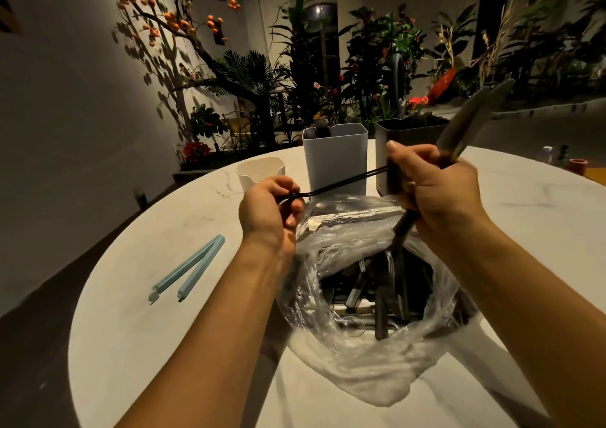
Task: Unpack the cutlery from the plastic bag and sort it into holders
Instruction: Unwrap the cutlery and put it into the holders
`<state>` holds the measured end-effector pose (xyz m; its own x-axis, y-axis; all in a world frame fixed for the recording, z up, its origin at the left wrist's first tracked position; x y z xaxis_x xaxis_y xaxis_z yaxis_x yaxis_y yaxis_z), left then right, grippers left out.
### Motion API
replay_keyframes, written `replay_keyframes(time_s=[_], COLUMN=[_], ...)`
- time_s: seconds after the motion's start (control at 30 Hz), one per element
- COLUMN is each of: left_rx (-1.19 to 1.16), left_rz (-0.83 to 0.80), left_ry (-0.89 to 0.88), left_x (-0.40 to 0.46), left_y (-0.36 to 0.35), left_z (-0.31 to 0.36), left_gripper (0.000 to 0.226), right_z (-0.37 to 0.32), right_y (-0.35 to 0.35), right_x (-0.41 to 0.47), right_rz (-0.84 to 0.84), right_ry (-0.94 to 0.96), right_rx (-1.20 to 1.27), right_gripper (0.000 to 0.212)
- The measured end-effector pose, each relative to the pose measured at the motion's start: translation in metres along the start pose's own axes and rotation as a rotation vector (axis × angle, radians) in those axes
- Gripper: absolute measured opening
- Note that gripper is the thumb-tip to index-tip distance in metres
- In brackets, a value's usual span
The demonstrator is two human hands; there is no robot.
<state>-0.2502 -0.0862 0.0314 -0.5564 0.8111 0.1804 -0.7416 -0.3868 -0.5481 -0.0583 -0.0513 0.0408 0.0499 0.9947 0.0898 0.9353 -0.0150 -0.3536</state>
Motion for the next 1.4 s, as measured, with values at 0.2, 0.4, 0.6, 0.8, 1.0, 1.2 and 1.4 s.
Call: replay_keyframes(time_s=[0.2, 0.4, 0.6, 0.8, 1.0, 1.2, 1.4], left_rx=[0.201, 0.250, 0.227, 0.413, 0.393, 0.538, 0.586], left_rz=[0.137, -0.082, -0.339, -0.524, -0.452, -0.676, -0.736], left_ry=[-0.105, -0.137, -0.237, -0.242, -0.141, -0.106, -0.100], left_x=[-0.003, -0.008, -0.011, -0.022, -0.017, -0.015, -0.001], left_y=[0.006, -0.008, -0.016, -0.024, -0.022, -0.032, -0.046], left_z=[0.003, 0.003, 0.005, -0.006, -0.014, -0.013, 0.005], left_gripper=[0.020, 0.022, 0.063, 0.029, 0.014, 0.013, 0.012], right_z=[0.011, 0.015, -0.005, 0.007, -0.002, -0.037, -0.068], right_y=[-0.014, -0.026, -0.028, -0.026, -0.018, -0.027, -0.035], right_x=[-0.007, -0.016, -0.022, -0.019, -0.010, 0.000, 0.016], right_rz=[-0.082, -0.136, -0.285, -0.351, -0.259, -0.369, -0.357], right_ry=[0.562, 0.704, 0.077, -0.237, -0.152, 0.003, 0.111], right_rx=[-0.922, -1.154, -0.396, -0.397, -0.553, -0.545, -0.682], right_gripper=[0.030, 0.021, 0.012, 0.021, 0.025, 0.015, 0.010])
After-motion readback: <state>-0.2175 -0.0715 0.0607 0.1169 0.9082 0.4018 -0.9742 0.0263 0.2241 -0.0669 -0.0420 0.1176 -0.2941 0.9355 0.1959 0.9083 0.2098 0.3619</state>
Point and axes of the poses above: each hand's wrist, its own x-axis towards the middle knuckle, its own y-axis out of the back of the hand, z = x × y, the point moved 3 cm from there along x, towards the middle knuckle, and after that the axes turned 12 degrees about -y, right-handed, at the moved point
